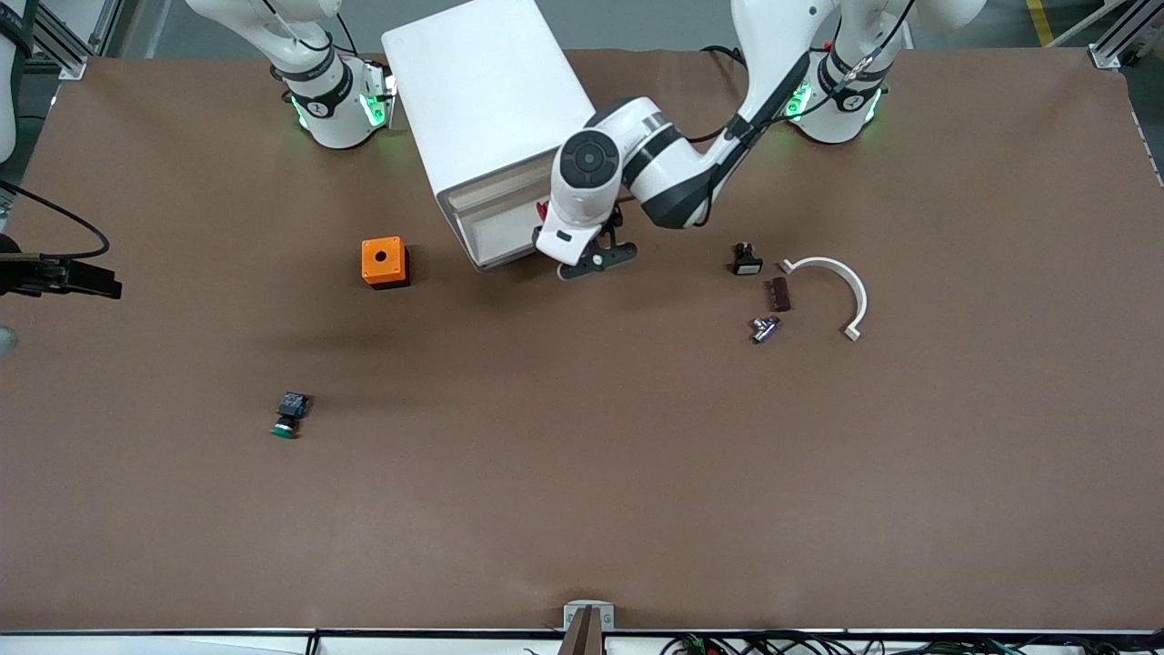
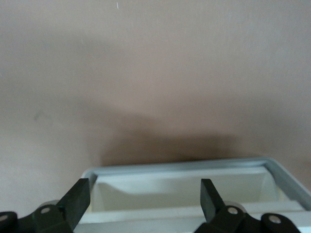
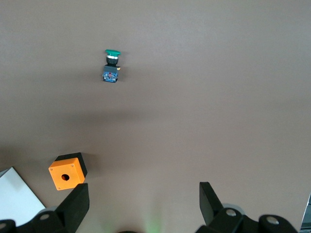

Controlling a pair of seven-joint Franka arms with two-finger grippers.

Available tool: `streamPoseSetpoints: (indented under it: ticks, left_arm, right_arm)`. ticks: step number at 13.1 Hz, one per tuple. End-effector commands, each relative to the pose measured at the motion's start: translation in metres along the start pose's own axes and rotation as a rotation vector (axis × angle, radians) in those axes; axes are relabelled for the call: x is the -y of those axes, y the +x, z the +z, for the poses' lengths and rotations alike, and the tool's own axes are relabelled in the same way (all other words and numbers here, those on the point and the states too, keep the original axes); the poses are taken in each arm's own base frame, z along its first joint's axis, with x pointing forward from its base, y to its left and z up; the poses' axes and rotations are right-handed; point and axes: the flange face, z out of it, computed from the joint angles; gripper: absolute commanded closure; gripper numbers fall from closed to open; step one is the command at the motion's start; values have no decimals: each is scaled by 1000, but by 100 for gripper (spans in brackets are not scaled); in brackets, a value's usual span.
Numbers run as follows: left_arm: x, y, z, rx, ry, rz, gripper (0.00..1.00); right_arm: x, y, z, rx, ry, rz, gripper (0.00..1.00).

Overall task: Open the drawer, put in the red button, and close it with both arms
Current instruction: 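Push the drawer shut into the cabinet with the left gripper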

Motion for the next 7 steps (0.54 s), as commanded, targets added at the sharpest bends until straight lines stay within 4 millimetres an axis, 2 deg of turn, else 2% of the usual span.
streamPoseSetpoints:
  ticks: [1, 4, 6, 7]
  left_arm:
    - [-8, -30, 6, 7, 13, -29, 0]
    - [-13, -50, 13, 100, 1, -62, 0]
    - [-13, -52, 13, 108, 0, -65, 0]
    - [-13, -51, 12, 108, -2, -66, 0]
  right_arm:
    - [-4, -2, -17, -27, -15, 0, 0]
    - [-6, -6, -32, -63, 53, 6, 0]
    - [-26, -10, -33, -76, 118, 34, 0]
    - [-31, -11, -33, -80, 133, 38, 0]
